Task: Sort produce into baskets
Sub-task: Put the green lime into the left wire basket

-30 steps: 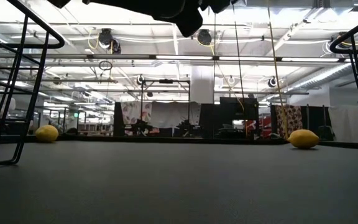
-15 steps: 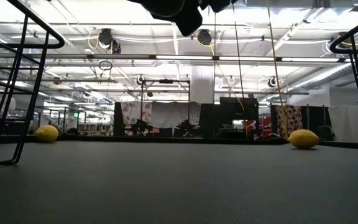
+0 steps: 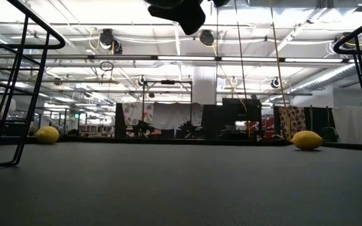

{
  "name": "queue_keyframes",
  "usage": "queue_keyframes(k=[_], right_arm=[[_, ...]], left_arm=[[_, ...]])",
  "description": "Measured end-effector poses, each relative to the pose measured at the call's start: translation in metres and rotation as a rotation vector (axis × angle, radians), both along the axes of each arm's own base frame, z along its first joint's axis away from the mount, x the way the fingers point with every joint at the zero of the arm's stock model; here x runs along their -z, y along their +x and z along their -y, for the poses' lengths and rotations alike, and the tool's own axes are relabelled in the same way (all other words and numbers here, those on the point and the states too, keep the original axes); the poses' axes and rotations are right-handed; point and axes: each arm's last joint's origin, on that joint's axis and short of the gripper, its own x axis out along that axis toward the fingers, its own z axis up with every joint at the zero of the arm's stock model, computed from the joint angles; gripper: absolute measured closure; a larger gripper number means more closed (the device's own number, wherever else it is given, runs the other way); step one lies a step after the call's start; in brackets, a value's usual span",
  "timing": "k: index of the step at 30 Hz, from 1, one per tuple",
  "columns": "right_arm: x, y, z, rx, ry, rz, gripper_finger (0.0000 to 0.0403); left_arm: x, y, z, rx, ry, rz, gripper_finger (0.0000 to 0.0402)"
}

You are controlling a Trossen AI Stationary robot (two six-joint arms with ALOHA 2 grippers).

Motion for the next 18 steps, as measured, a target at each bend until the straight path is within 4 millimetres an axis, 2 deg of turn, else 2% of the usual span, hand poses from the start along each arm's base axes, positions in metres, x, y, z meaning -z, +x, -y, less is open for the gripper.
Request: queue_keyframes(k=[5,12,15,18], right_arm=[[-0.008,-0.009,0.003,-0.009,-0.029,-0.019,0.0051],[-0.043,-0.039,0.004,-0.020,-0.028,-0.006,0.0034],[-0.045,-0.056,0.004,-0.020,-0.067,-0.099,0.0034],[-0.040,-0.070,0.005,0.039,-0.132,-0.232,0.0034]], left_arm=[[-0.002,-0.012,0.013,-0.021,-0.045,0.044,0.0189],[-0.012,-0.042,0.037,-0.037,-0.065,0.149,0.0189],[-0.013,-0.061,0.048,-0.038,-0.090,0.183,0.0189],[-0.012,-0.080,0.058,-0.026,-0.158,0.190,0.0189]])
